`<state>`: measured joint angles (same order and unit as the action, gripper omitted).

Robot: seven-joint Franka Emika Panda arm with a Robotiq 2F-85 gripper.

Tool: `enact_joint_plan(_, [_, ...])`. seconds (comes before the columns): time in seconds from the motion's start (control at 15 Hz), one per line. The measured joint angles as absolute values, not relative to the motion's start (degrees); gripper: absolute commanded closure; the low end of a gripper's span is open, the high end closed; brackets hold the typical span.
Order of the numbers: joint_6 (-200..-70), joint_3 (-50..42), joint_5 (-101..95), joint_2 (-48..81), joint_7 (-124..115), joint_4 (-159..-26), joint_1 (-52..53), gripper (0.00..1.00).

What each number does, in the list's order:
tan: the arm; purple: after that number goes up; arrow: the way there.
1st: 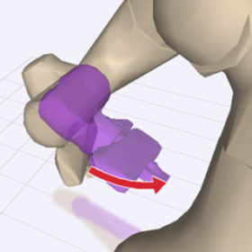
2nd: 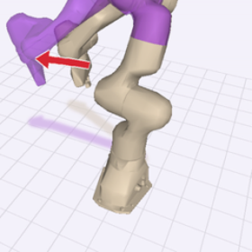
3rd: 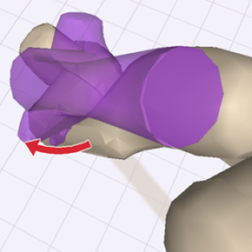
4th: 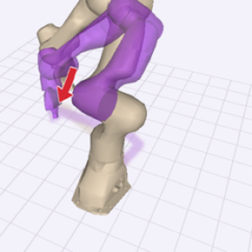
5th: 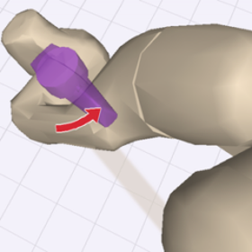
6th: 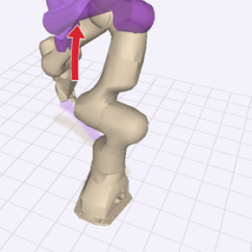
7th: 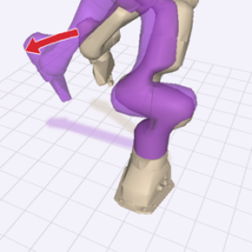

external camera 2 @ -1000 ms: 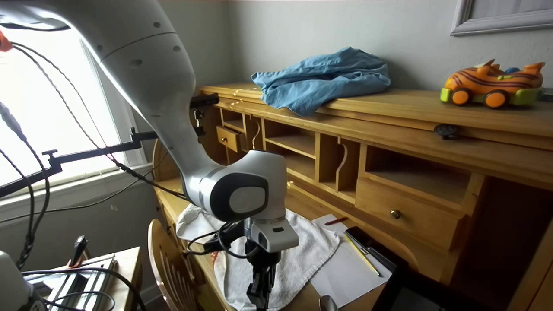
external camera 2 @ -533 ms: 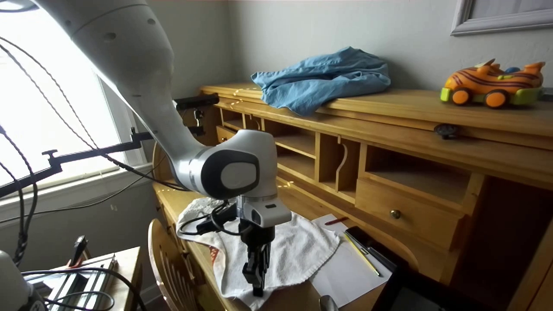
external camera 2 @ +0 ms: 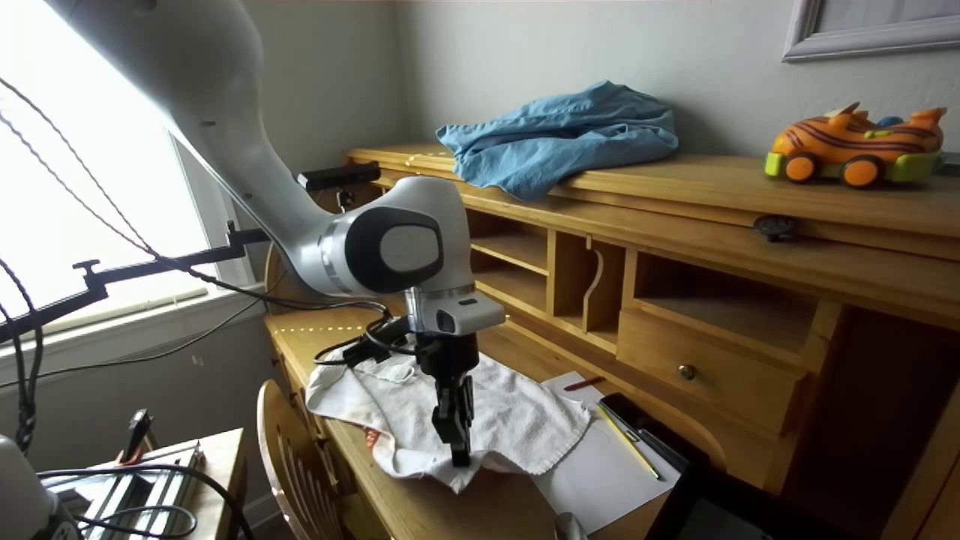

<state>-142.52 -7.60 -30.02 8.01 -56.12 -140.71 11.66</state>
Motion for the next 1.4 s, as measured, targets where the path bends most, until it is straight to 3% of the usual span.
enact_joint_plan(1.4, [-142.55, 1.04, -31.98, 8.03, -45.58, -131.85, 10.77, 0.98])
